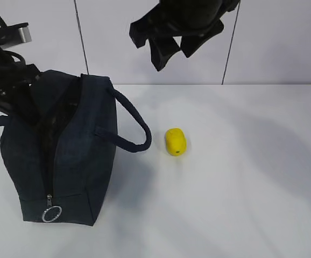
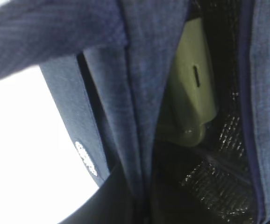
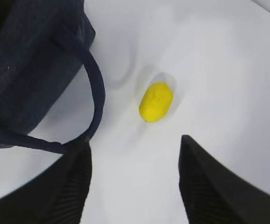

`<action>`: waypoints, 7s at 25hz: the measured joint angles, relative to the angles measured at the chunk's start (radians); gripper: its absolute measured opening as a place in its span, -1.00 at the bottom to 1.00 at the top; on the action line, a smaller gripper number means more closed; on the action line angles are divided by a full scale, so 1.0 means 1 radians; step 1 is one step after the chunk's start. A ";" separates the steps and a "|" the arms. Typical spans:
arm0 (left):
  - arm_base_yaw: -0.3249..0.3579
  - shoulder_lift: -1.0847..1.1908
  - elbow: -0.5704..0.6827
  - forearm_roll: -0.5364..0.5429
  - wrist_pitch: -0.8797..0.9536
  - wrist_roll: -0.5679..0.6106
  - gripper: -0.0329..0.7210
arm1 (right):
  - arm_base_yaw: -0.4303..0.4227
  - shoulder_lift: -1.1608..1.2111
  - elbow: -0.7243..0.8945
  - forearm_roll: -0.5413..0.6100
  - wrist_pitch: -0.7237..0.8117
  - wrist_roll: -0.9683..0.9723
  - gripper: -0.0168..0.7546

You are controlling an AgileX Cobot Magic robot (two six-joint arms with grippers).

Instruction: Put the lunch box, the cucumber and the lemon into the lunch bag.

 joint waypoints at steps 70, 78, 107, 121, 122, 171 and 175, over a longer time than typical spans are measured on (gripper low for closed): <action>0.000 0.000 0.000 0.065 0.000 -0.023 -0.92 | -0.190 0.519 -0.049 0.156 -0.190 0.225 0.55; 0.000 0.000 0.000 0.065 0.000 -0.023 -0.92 | -0.190 0.534 -0.060 0.146 -0.190 0.225 0.54; 0.000 0.000 0.000 0.066 0.000 -0.023 -0.92 | -0.194 0.549 -0.111 0.103 -0.082 0.224 -0.03; 0.000 0.000 0.000 0.069 0.000 -0.023 -0.18 | -0.194 0.477 -0.217 0.199 -0.035 0.188 -0.04; 0.000 0.000 0.000 0.069 0.000 -0.023 -0.15 | -0.194 0.465 -0.217 0.210 -0.035 0.183 -0.04; 0.156 -0.002 -0.138 0.112 0.005 -0.083 0.12 | -0.034 0.400 -0.217 0.853 -0.196 0.046 -0.01; 0.156 -0.002 -0.138 0.111 0.005 -0.083 0.12 | -0.034 0.404 -0.217 0.814 -0.196 0.048 0.06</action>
